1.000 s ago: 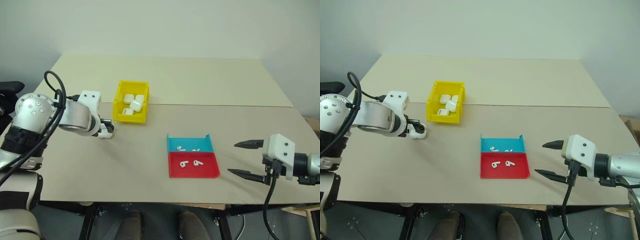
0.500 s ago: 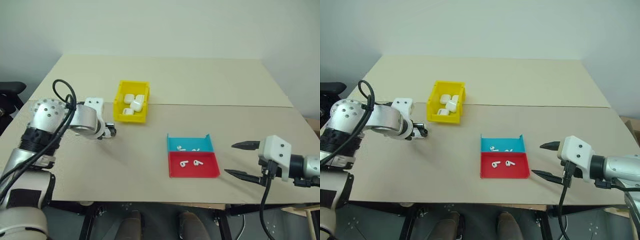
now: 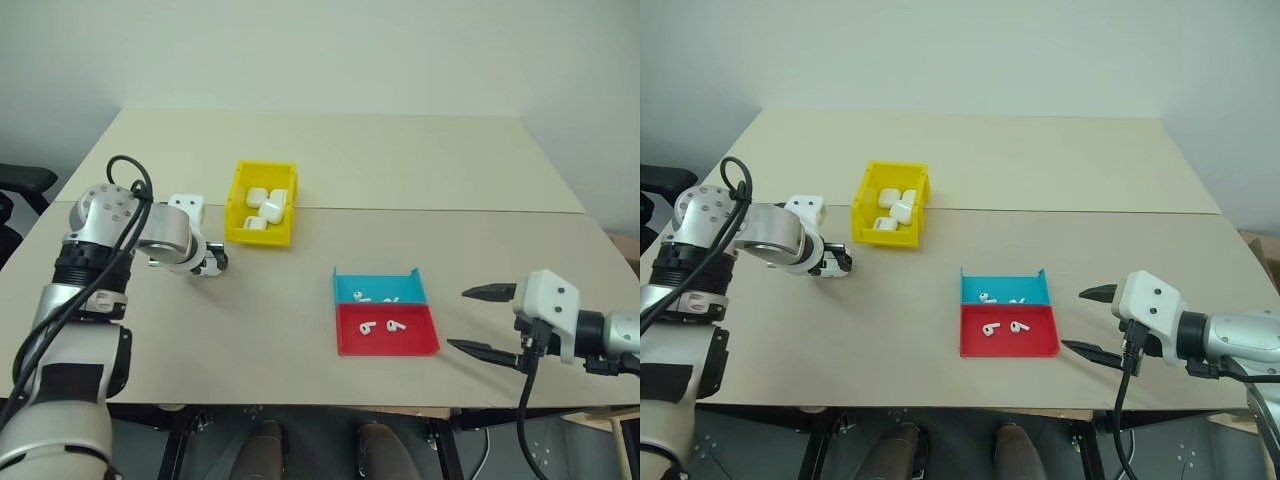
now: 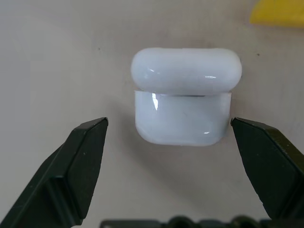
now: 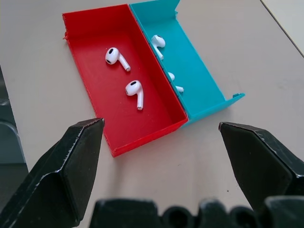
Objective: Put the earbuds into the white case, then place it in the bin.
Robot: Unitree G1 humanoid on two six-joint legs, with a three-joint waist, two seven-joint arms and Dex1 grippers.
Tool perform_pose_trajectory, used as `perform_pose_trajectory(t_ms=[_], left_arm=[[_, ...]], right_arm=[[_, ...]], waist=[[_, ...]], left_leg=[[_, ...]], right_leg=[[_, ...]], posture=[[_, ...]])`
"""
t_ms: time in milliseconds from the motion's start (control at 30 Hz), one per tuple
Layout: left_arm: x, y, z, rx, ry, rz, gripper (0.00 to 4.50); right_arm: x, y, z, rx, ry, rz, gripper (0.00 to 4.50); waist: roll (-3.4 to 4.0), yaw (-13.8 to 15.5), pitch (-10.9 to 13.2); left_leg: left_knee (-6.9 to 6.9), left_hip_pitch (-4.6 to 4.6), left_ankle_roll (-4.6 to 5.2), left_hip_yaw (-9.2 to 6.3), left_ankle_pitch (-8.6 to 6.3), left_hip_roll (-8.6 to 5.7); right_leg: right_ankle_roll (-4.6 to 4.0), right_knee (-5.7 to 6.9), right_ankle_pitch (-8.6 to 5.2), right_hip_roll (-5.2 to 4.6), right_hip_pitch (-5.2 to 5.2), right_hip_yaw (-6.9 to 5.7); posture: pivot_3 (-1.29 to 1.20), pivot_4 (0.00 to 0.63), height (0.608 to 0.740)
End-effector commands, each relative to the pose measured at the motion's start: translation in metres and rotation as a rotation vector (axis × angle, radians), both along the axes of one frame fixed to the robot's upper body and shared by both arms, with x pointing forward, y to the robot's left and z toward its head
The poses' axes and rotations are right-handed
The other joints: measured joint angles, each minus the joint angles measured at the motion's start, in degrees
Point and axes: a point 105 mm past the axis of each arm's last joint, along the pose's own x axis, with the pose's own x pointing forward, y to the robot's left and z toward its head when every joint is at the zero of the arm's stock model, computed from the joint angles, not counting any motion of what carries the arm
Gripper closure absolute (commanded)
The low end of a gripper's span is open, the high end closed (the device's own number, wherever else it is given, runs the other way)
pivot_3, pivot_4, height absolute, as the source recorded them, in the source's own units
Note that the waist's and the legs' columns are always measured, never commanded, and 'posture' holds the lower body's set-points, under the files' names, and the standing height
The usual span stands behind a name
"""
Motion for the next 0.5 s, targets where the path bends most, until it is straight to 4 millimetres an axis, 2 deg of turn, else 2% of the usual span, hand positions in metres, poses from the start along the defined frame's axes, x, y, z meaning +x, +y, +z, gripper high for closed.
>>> perform_pose_trajectory(t_ms=[33, 267, 500], left_arm=[[0.0050, 0.0011, 0.0080, 0.031, -0.037, -0.002, 0.00], [0.0074, 0.0043, 0.0066, 0.064, -0.047, 0.008, 0.00], [0.0087, -0.0017, 0.0024, 0.036, -0.037, -0.012, 0.00]], right_arm=[[-0.0003, -0.0012, 0.0070, -0.011, -0.035, -0.013, 0.02], [-0.0008, -0.0019, 0.0052, -0.012, -0.033, -0.021, 0.02], [-0.0005, -0.0019, 0.0037, -0.021, -0.031, -0.020, 0.02]], waist=[[0.00, 0.0, 0.0], [0.00, -0.1, 0.0], [0.00, -0.3, 0.0]], left_leg=[[0.00, 0.00, 0.00, 0.00, 0.00, 0.00], [0.00, 0.03, -0.01, -0.02, 0.01, 0.00], [0.01, 0.06, -0.02, -0.03, 0.01, 0.00]], right_leg=[[0.00, 0.00, 0.00, 0.00, 0.00, 0.00], [0.01, 0.05, 0.01, 0.00, 0.00, 0.00], [0.02, 0.10, 0.00, -0.01, 0.02, 0.00]], posture=[[0.00, 0.150, 0.740], [0.00, 0.150, 0.740], [0.00, 0.150, 0.740]])
